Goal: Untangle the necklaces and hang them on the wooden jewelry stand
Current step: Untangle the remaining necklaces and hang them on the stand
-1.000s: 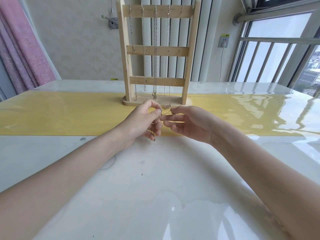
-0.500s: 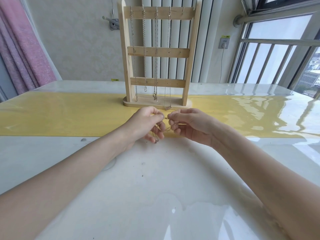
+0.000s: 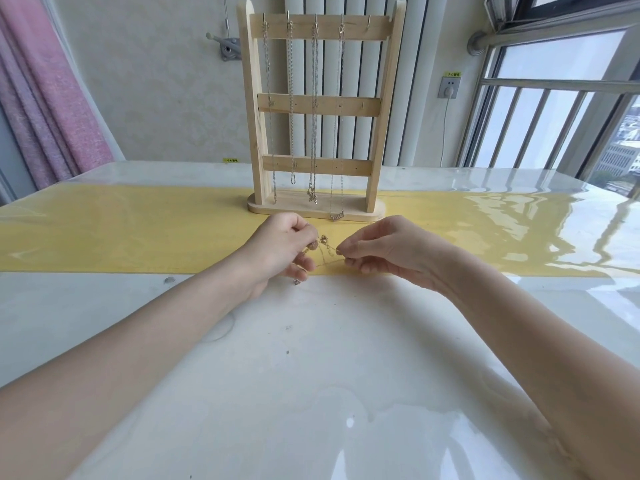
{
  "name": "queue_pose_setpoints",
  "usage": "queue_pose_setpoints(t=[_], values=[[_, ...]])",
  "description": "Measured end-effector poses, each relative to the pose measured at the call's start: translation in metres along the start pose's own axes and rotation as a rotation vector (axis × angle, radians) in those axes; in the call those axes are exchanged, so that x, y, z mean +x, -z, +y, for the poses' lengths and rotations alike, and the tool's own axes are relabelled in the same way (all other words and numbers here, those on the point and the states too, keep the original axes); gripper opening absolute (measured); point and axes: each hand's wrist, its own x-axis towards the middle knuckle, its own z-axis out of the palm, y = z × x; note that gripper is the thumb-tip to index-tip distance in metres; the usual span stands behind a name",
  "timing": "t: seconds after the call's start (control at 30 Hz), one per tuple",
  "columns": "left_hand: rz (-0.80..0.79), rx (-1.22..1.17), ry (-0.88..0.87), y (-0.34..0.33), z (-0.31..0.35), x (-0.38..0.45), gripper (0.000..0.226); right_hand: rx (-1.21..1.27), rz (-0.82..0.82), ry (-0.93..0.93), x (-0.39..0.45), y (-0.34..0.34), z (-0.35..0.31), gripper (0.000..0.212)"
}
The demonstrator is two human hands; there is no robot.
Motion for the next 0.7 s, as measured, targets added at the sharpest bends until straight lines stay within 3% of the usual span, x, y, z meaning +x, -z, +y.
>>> queue_pose_setpoints(t=[0.4,0.53,0.63,0.7], values=[[-0.050,-0.269,0.139,0.010,0.007,0.001,0.008,-0.021,0.010,0.043,-0.005,0.008,-0.007,0.014],[-0.137,-0.163,0.182,0.008,0.005,-0.002,0.009,-0.067,0.065,0.096,-0.004,0.003,-0.007,0.020],[-0.116,-0.105,0.181,0.005,0.004,-0.003,0.003,-0.099,0.034,0.115,-0.005,-0.004,-0.008,0.020],[-0.095,-0.128,0.185,0.005,0.006,-0.002,0.013,-0.113,0.033,0.115,-0.005,-0.006,-0.009,0.020]])
